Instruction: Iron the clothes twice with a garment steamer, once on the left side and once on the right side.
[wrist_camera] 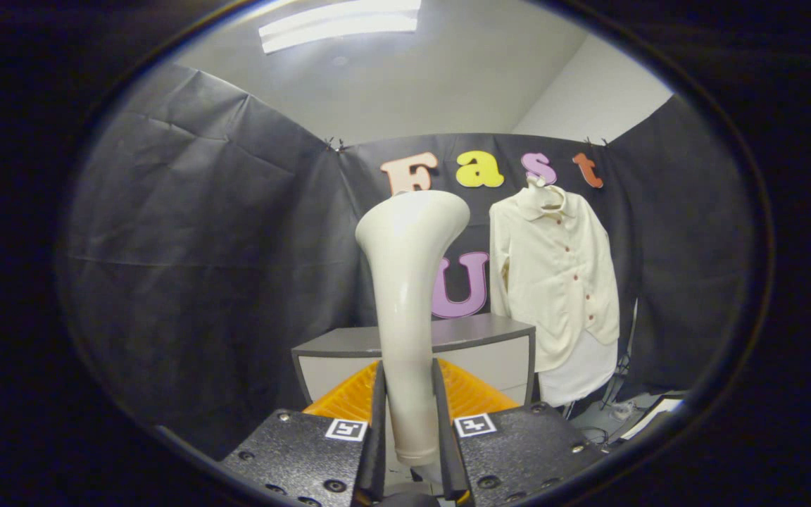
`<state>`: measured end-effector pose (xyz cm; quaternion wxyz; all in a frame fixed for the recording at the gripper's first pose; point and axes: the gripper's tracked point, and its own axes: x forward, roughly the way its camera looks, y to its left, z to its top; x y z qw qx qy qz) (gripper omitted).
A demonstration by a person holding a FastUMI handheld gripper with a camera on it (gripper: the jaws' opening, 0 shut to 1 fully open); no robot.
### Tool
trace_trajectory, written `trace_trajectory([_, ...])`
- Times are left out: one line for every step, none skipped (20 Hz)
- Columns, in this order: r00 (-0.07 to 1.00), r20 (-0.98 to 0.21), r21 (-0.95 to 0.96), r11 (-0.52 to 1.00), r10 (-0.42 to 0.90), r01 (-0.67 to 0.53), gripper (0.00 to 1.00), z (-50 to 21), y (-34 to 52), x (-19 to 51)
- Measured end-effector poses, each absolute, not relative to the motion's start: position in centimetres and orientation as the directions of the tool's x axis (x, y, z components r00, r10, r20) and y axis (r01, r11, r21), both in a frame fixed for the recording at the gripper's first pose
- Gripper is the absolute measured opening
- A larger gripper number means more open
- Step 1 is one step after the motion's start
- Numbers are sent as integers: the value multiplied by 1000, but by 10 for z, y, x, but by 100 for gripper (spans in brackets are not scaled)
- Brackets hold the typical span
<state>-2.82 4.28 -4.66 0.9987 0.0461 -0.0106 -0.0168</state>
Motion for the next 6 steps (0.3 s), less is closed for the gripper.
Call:
trace_trajectory([999, 21, 90, 995, -35, 33, 31, -47, 42, -30])
trace_trajectory([999, 18, 86, 996, -41, 39, 31, -50, 41, -31])
trace_trajectory([999, 13, 81, 996, -49, 47, 31, -53, 38, -33])
trace_trajectory([998, 12, 76, 996, -56, 55, 31, -54, 36, -34])
trace_trajectory([998, 15, 71, 996, -61, 60, 31, -51, 35, -30])
trace_trajectory([998, 19, 71, 996, -62, 61, 31, -51, 36, -31])
